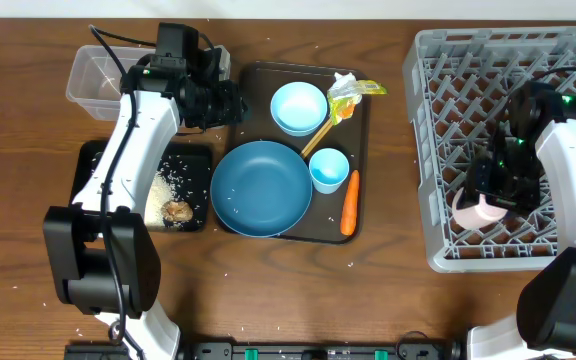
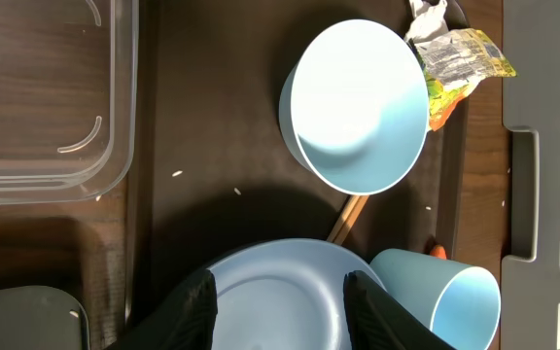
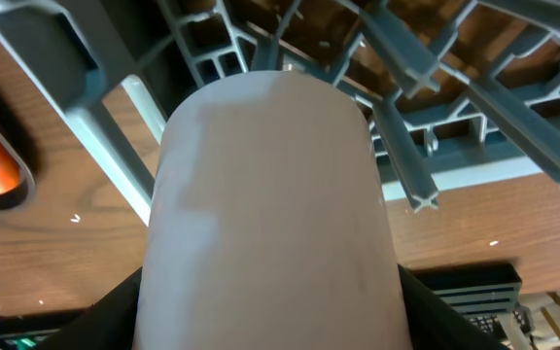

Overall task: Sort waste into correct bins and load items into the dishwasher rack
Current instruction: 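Place the pink cup upside down in the dish rack with right gripper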

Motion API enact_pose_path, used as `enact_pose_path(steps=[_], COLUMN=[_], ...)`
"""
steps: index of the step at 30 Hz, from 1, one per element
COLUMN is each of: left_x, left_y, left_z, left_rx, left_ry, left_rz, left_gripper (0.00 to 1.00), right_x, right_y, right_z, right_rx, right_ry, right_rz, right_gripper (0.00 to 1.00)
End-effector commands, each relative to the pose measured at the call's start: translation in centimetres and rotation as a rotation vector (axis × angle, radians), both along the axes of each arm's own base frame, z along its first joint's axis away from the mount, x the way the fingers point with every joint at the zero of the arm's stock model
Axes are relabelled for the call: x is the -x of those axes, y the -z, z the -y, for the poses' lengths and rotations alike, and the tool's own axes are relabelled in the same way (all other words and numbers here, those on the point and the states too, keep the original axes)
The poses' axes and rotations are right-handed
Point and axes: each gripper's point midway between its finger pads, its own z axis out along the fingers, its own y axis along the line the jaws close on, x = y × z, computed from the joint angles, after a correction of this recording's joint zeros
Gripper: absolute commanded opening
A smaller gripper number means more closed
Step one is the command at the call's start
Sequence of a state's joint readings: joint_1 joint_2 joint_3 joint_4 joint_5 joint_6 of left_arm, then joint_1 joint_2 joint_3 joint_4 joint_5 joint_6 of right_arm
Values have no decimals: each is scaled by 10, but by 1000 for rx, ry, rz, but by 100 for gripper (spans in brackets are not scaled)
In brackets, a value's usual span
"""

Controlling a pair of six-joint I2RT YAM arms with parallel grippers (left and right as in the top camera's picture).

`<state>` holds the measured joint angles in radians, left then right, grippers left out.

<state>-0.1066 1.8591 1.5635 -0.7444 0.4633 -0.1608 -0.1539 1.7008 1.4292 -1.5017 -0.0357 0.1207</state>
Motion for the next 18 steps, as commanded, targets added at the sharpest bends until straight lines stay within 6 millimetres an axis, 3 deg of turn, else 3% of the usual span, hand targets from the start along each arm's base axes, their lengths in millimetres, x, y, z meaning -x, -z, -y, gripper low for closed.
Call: enact_pose_path(steps=[1, 15, 18], left_x=[2, 3, 3], left_y=[9, 9, 10], left_z=[-2, -2, -2], left_rx=[-18, -18, -18], left_ry=[-4, -4, -3], left_rz=[-20, -25, -25], left_gripper=[44, 44, 44], right_x=[3, 24, 24], right_y=[1, 8, 11], right_z=[4, -2, -2], right_rx=[22, 16, 17], right_ry=[-18, -9, -10], right_rz=[-15, -101, -103], right_gripper=[50, 52, 75])
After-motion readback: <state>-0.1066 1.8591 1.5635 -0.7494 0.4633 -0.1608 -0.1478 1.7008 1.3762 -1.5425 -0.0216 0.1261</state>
